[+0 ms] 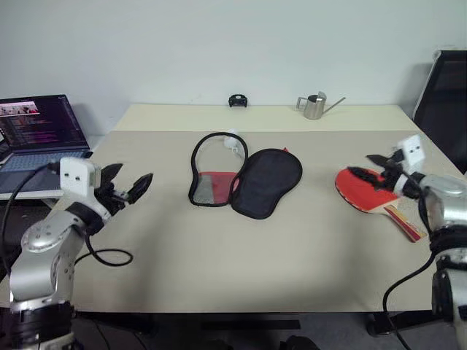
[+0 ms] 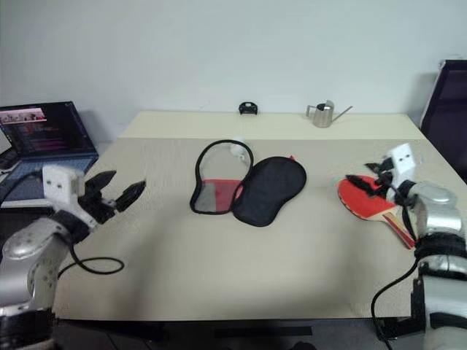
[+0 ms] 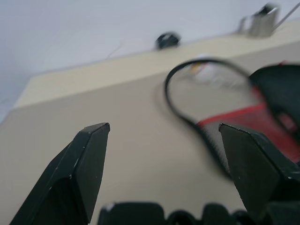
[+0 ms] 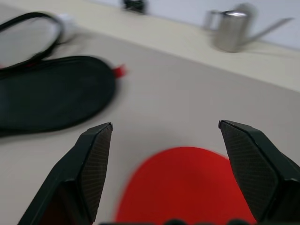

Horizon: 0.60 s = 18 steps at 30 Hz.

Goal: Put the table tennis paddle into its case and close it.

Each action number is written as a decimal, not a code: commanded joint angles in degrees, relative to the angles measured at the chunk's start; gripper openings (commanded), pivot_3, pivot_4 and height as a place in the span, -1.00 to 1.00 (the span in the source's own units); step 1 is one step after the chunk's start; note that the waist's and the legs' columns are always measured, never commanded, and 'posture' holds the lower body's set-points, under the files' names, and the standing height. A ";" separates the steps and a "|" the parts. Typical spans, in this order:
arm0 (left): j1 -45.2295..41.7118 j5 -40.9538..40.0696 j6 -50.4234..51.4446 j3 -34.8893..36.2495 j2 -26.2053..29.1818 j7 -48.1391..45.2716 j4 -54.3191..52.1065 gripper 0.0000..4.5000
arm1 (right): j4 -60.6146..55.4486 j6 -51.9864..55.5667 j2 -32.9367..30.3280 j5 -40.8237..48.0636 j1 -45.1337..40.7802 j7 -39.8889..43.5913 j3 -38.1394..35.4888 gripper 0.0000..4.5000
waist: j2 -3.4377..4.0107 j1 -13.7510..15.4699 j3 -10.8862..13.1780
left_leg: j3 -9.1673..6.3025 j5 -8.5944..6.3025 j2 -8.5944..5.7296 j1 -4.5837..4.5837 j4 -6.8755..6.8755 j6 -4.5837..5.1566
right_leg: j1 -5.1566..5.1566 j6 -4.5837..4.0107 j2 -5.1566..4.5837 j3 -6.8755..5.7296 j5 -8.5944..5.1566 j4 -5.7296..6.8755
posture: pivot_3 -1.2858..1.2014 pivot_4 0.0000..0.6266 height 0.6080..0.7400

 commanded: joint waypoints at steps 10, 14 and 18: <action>-12.88 -9.66 8.18 -6.60 2.54 -14.94 3.61 0.81 | -30.20 30.62 13.36 9.57 4.79 -12.66 4.04 0.74 | 0.00 -0.25 -0.01 | -0.01 0.01 -0.01 0.00 -0.01 -0.02 | -0.06 0.00 0.02 0.03 0.00 -0.01 | 0.03 -0.52 1.00; -14.59 -10.11 9.22 -7.87 3.63 -18.59 5.13 0.81 | -30.96 31.98 17.49 6.93 5.07 -17.30 7.74 0.74 | 0.00 -0.30 -0.01 | -0.01 0.01 -0.01 0.00 -0.01 -0.02 | -0.10 0.00 0.03 0.04 0.00 0.02 | 0.03 -0.52 1.00; -15.71 -8.92 8.36 -7.84 4.33 -19.88 7.40 0.81 | -28.50 29.91 19.70 3.62 5.13 -19.72 11.90 0.74 | 0.00 -0.29 -0.01 | -0.01 0.01 -0.04 0.00 0.00 -0.02 | -0.11 0.00 0.03 0.05 0.00 0.01 | 0.03 -0.52 1.00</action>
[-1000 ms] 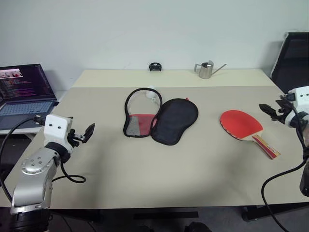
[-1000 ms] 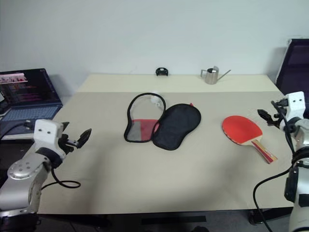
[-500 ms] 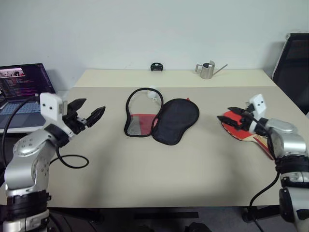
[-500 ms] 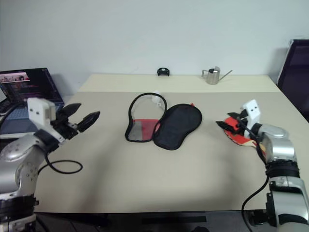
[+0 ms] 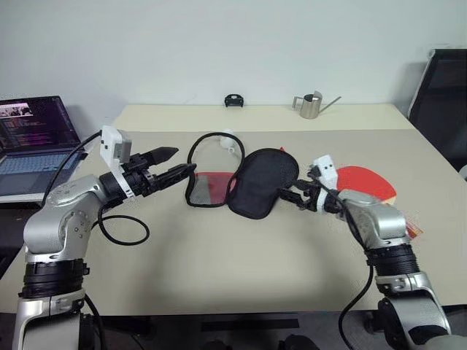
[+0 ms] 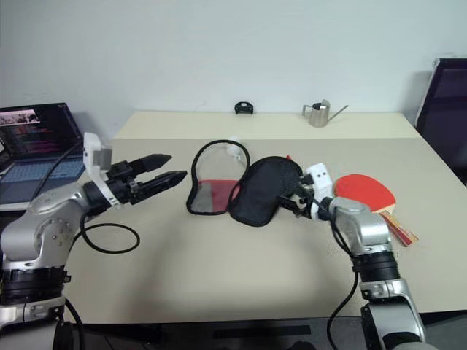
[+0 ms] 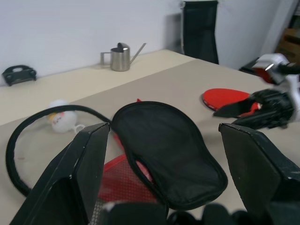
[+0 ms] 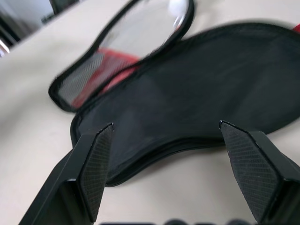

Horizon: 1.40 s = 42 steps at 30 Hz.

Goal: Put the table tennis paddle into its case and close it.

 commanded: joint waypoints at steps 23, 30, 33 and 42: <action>0.42 1.76 -3.44 1.11 1.70 -1.72 0.86 0.81 | 6.72 2.69 5.20 -1.75 -2.81 -2.97 1.47 0.74 | -0.02 -0.14 -0.01 | -0.01 0.00 0.00 0.01 0.00 0.01 | -0.01 0.00 0.01 0.02 0.00 0.02 | 0.03 -0.52 1.00; -0.45 2.86 -4.55 0.09 1.05 -1.87 1.92 0.81 | 11.49 -1.14 7.97 -4.14 -4.86 -7.19 1.44 0.99 | -0.02 -0.26 -0.01 | -0.02 0.00 0.00 0.05 -0.01 0.01 | -0.01 0.00 0.01 0.02 0.00 0.06 | 0.03 -0.52 1.00; -0.50 3.04 -4.86 -0.05 1.04 -1.96 2.10 0.81 | 13.93 -2.66 8.92 -4.68 -5.93 -8.67 1.34 0.99 | -0.04 -0.29 -0.02 | -0.01 0.00 0.00 0.05 0.00 0.00 | -0.01 0.00 0.01 0.02 0.00 0.06 | 0.03 -0.52 1.00; 0.20 3.55 -5.47 0.13 1.14 -2.11 2.04 0.81 | 14.23 -2.12 12.51 -3.91 -6.43 -9.58 1.66 0.73 | -0.06 -0.80 -0.03 | -0.02 0.00 0.00 0.06 -0.01 0.00 | -0.01 0.00 0.02 0.03 0.00 0.07 | 0.03 -0.52 1.00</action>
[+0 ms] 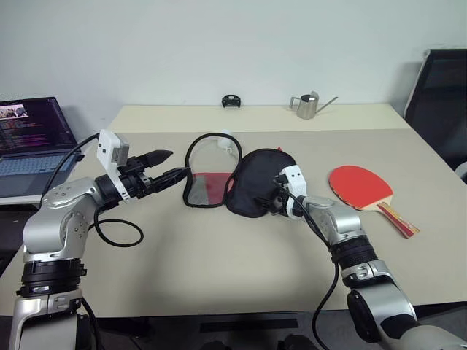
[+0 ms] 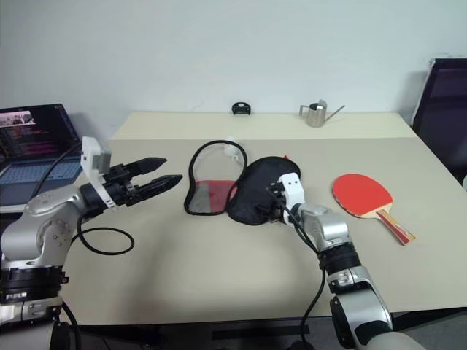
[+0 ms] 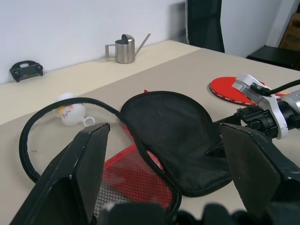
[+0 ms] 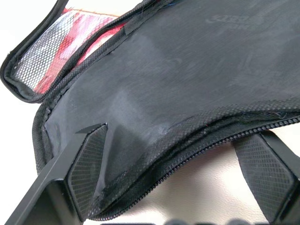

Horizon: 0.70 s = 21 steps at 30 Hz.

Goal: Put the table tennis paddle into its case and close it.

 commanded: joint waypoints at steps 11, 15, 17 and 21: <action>0.66 0.89 -1.30 0.20 0.87 -1.64 -1.68 0.81 | -5.53 8.21 3.59 3.83 1.67 -0.81 -2.25 -0.94 | 0.00 -0.59 0.00 | -0.01 0.00 0.00 -0.01 -0.06 0.00 | -0.02 0.00 0.00 -0.01 0.00 -0.03 | 0.03 -0.52 1.00; 0.81 0.94 -1.20 -0.10 0.96 -1.87 -1.97 0.81 | -6.48 8.98 3.58 4.01 2.11 -1.04 -2.16 -0.97 | 0.00 -0.59 0.00 | -0.01 0.00 0.00 -0.02 -0.06 0.00 | -0.02 0.00 -0.01 -0.01 0.00 -0.04 | 0.03 -0.52 1.00; 0.79 0.91 -1.06 -0.29 0.94 -1.92 -2.22 0.81 | -7.16 9.59 3.29 4.16 2.34 -0.90 -2.17 -0.97 | 0.00 -0.59 0.00 | -0.01 0.00 0.00 -0.02 -0.07 0.00 | -0.02 0.00 -0.01 -0.01 0.00 -0.04 | 0.03 -0.52 1.00; 0.95 0.78 -0.66 -0.77 0.85 -2.17 -2.95 0.81 | -10.46 12.20 2.00 4.70 3.70 -0.40 -1.71 -0.97 | 0.00 -0.55 0.00 | -0.01 0.00 0.00 -0.03 -0.07 0.00 | -0.03 0.00 -0.01 -0.01 0.00 -0.05 | 0.03 -0.52 1.00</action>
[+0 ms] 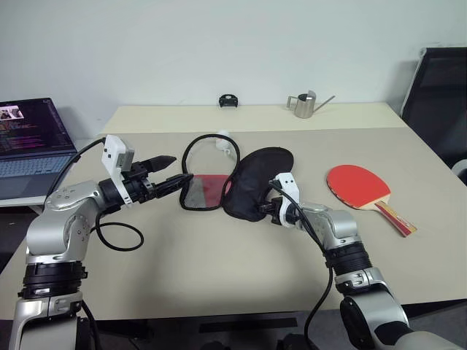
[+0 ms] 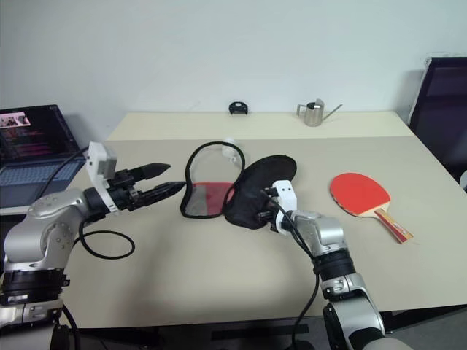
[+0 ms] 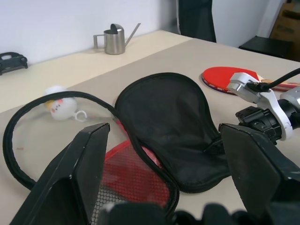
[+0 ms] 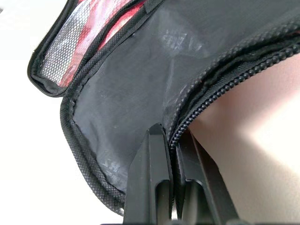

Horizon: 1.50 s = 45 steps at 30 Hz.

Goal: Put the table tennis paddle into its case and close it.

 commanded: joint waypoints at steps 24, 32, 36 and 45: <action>-2.03 -0.23 0.55 -3.28 -0.48 -1.74 -2.89 0.81 | -14.66 8.37 -19.57 2.05 7.67 8.27 2.47 -0.97 | -0.02 1.29 0.00 | -0.02 -0.11 -0.01 -0.03 0.00 0.20 | 0.02 0.00 0.00 -0.02 0.00 -0.04 | 0.03 -0.52 1.00; -4.09 0.07 0.27 -5.28 -1.32 -2.42 -1.99 0.81 | -6.70 3.02 -24.83 -0.56 3.17 12.96 5.32 -0.97 | -0.06 1.51 0.01 | -0.02 -0.11 -0.02 -0.03 0.06 0.20 | 0.07 0.00 -0.01 -0.05 0.00 -0.04 | 0.03 -0.52 1.00; -5.86 0.31 -0.11 -6.26 -1.70 -3.06 -0.70 0.81 | -1.51 -0.09 -27.05 -2.43 -0.34 16.50 7.64 -0.97 | -0.07 1.43 0.01 | -0.02 -0.11 -0.02 -0.03 0.06 0.20 | 0.07 0.00 -0.01 -0.04 0.00 -0.04 | 0.03 -0.52 1.00; -6.80 1.07 -0.75 -7.67 -2.53 -4.20 0.03 0.81 | 8.90 -7.22 -29.00 -7.66 -6.22 22.27 11.94 -0.97 | -0.07 1.40 0.02 | -0.02 -0.10 -0.02 -0.05 0.07 0.19 | 0.07 0.00 -0.01 -0.05 0.00 -0.07 | 0.03 -0.52 1.00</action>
